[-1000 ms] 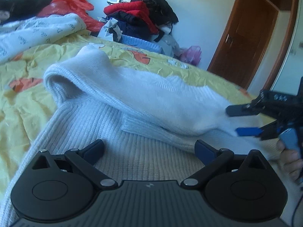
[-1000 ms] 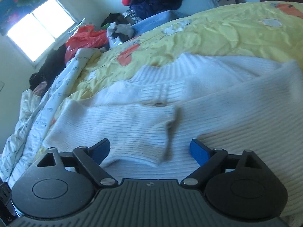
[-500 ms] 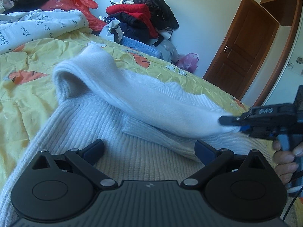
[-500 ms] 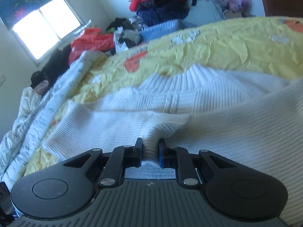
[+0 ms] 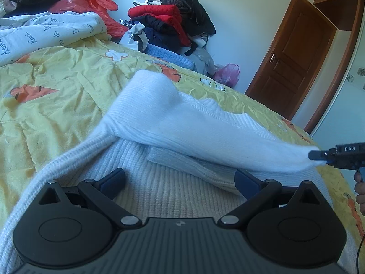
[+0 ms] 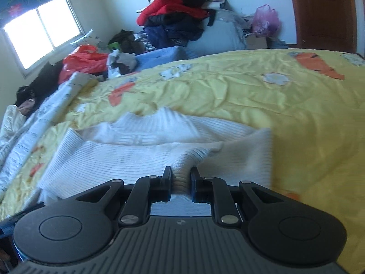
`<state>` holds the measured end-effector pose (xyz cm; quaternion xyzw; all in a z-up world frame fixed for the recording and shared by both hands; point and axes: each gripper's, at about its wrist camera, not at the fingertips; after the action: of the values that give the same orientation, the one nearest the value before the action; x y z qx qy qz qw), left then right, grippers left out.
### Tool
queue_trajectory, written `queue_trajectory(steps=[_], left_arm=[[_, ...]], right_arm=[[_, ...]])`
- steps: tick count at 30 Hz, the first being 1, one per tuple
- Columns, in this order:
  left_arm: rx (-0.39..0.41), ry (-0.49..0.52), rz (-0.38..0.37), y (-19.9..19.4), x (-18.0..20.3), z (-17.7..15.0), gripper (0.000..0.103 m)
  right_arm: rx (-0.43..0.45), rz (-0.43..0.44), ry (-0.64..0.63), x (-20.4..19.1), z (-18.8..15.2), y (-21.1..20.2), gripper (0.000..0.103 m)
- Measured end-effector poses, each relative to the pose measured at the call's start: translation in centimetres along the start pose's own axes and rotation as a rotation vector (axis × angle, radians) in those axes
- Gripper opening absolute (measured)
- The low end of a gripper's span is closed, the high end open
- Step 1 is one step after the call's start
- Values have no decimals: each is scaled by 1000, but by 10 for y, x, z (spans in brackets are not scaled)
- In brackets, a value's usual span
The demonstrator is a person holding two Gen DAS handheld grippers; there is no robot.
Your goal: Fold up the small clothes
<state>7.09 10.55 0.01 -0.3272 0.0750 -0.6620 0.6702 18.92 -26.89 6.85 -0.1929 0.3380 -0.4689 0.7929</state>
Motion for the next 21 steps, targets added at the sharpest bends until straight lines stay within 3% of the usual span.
queue_trajectory(steps=[9, 10, 14, 18, 21], left_arm=[[-1, 8, 7, 1, 1, -1, 103], [-2, 10, 7, 1, 1, -1, 103], [-6, 44, 53, -7, 9, 4, 103], [103, 164, 25, -29, 25, 25, 103], [137, 240, 34, -16, 37, 50, 103]], right_arm=[[-43, -98, -67, 10, -21, 10, 19], [-48, -107, -77, 11, -26, 13, 26], [11, -86, -10, 18, -32, 4, 35], [147, -122, 51, 23, -21, -25, 57], [117, -72, 124, 36, -10, -18, 60]])
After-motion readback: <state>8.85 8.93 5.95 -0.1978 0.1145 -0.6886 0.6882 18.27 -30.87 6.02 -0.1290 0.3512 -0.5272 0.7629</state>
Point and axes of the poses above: each gripper's, at about its wrist camera, not at the fingertips, and y roughly the way its jaws point, x to its right, z to its top, and after that the axes turned 4 degrees about z, right-handed
